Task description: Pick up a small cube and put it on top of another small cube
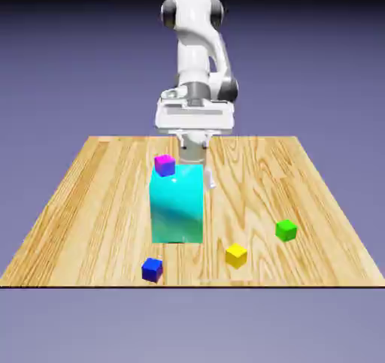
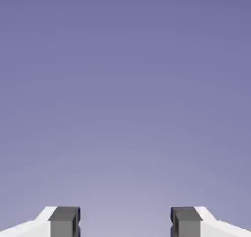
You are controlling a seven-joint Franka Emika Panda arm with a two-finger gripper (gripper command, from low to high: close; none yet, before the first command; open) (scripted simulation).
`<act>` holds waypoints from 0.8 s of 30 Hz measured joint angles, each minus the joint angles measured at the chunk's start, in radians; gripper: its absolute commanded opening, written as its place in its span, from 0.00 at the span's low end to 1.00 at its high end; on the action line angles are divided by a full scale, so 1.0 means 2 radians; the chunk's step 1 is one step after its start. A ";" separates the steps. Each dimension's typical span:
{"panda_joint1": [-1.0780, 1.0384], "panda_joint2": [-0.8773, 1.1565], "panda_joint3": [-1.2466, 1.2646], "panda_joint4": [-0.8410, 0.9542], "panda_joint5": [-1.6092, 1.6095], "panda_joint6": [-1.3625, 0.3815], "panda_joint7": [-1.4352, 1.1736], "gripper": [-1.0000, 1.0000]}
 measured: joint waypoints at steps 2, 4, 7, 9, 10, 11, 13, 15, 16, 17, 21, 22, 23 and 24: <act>0.011 0.036 0.014 0.024 -0.002 -0.033 0.012 0.50; 0.021 0.072 0.028 0.047 -0.005 -0.067 0.024 0.50; 0.038 0.127 0.049 0.082 -0.009 -0.117 0.042 0.50; 0.048 0.163 0.063 0.106 -0.011 -0.150 0.054 0.50; 0.054 0.181 0.071 0.118 -0.012 -0.167 0.060 0.50; 0.059 0.199 0.078 0.130 -0.013 -0.183 0.065 0.50; 0.075 0.236 0.092 0.153 -0.016 -0.216 0.077 0.50; 0.083 0.272 0.106 0.177 -0.018 -0.250 0.089 0.50; 0.089 0.290 0.113 0.188 -0.019 -0.266 0.095 0.50; 0.094 0.308 0.120 0.200 -0.021 -0.283 0.101 0.50; 0.112 0.381 0.148 0.247 -0.026 -0.350 0.125 0.50; 0.118 0.399 0.155 0.259 -0.027 -0.366 0.131 0.50; 0.123 0.417 0.162 0.271 -0.028 -0.383 0.137 0.50; 0.129 0.435 0.169 0.283 -0.029 -0.400 0.143 0.50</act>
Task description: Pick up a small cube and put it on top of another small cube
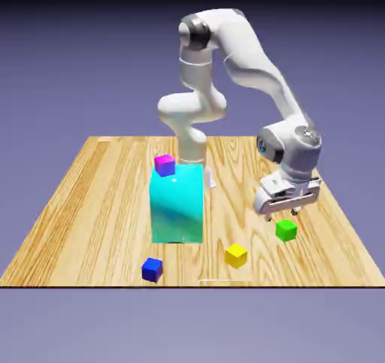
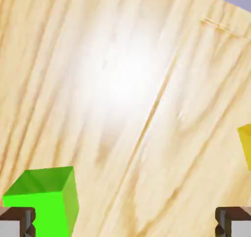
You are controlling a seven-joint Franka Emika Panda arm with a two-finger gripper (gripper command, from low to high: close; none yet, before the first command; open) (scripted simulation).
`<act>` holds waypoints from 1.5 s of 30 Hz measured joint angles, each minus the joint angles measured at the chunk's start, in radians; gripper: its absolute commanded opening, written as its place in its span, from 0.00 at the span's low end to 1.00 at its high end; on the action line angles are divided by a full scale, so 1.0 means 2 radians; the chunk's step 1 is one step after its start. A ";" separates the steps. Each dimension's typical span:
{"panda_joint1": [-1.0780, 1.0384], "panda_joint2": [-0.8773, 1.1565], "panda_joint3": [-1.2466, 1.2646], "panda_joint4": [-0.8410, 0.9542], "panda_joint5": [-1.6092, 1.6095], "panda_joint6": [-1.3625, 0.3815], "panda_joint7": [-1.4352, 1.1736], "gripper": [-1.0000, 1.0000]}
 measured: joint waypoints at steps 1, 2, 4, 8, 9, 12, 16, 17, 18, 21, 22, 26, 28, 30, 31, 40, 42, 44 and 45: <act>0.005 0.018 0.007 0.012 -0.001 -0.017 0.006 0.50; 0.011 0.036 0.014 0.024 -0.002 -0.033 0.012 0.50; 0.016 0.055 0.021 0.036 -0.004 -0.050 0.018 0.50; 0.028 0.099 0.007 0.013 -0.022 0.015 0.029 0.50; 0.030 0.109 0.004 0.008 -0.026 0.029 0.031 0.00; 0.026 0.094 0.008 0.016 -0.019 0.008 0.027 0.00; -0.002 0.031 0.011 0.025 0.007 -0.059 0.031 0.00; -0.015 0.013 0.003 0.017 0.013 -0.065 0.041 0.00; -0.028 -0.006 -0.005 0.009 0.020 -0.071 0.052 0.00; -0.068 -0.060 -0.029 -0.015 0.039 -0.090 0.083 0.00; -0.081 -0.078 -0.037 -0.023 0.046 -0.097 0.093 0.00; -0.139 -0.150 -0.068 -0.055 0.072 -0.122 0.135 0.00; -0.169 -0.187 -0.084 -0.071 0.085 -0.135 0.156 0.00; -0.192 -0.223 -0.100 -0.087 0.098 -0.147 0.176 0.00; -0.202 -0.241 -0.108 -0.095 0.105 -0.154 0.187 0.00; -0.322 -0.404 -0.179 -0.166 0.164 -0.211 0.280 0.00; -0.349 -0.440 -0.194 -0.182 0.177 -0.223 0.301 0.00; -0.376 -0.477 -0.210 -0.198 0.190 -0.236 0.322 0.00; -0.389 -0.495 -0.218 -0.206 0.196 -0.242 0.332 0.00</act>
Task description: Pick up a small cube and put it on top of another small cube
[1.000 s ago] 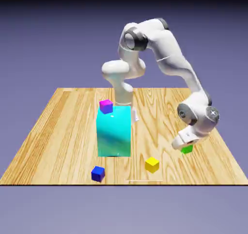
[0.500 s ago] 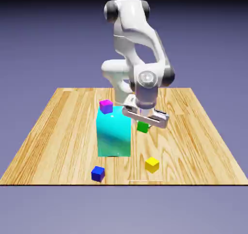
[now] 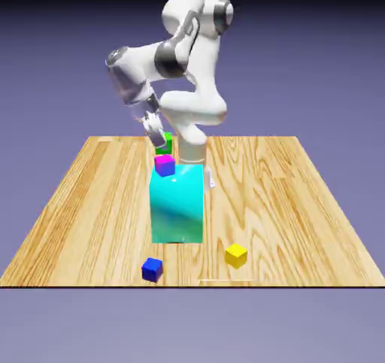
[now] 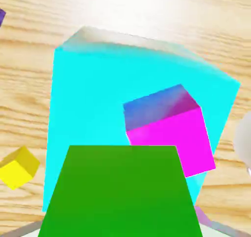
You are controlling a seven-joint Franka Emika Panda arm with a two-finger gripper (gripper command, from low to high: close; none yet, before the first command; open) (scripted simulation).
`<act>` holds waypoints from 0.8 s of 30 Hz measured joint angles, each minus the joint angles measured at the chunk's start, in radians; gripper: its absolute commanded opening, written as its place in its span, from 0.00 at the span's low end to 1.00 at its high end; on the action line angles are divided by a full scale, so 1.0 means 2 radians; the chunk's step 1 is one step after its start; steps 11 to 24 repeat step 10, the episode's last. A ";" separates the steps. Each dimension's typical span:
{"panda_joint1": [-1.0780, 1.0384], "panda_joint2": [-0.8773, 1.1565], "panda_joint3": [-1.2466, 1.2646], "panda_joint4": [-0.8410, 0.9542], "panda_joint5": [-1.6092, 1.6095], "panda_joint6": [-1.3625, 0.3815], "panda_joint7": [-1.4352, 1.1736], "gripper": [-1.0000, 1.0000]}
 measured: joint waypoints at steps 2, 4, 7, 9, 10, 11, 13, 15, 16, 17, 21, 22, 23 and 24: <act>-0.017 -0.023 -0.010 -0.010 0.008 -0.008 0.013 0.00; -0.013 -0.020 -0.006 -0.028 0.015 0.013 0.010 0.00; -0.003 -0.012 0.008 -0.082 0.034 0.077 0.000 0.00; -0.002 -0.011 0.009 -0.087 0.035 0.082 -0.001 1.00; -0.002 -0.011 0.009 -0.087 0.035 0.082 -0.001 1.00; -0.002 -0.011 0.009 -0.087 0.035 0.082 -0.001 1.00; -0.002 -0.011 0.009 -0.087 0.035 0.082 -0.001 1.00; -0.002 -0.011 0.009 -0.087 0.035 0.082 -0.001 1.00; -0.002 -0.011 0.009 -0.087 0.035 0.082 -0.001 1.00; -0.002 -0.011 0.009 -0.087 0.035 0.082 -0.001 1.00; -0.002 -0.011 0.009 -0.087 0.035 0.082 -0.001 1.00; -0.002 -0.011 0.009 -0.087 0.035 0.082 -0.001 1.00; -0.002 -0.011 0.009 -0.087 0.035 0.082 -0.001 1.00; -0.002 -0.011 0.009 -0.087 0.035 0.082 -0.001 1.00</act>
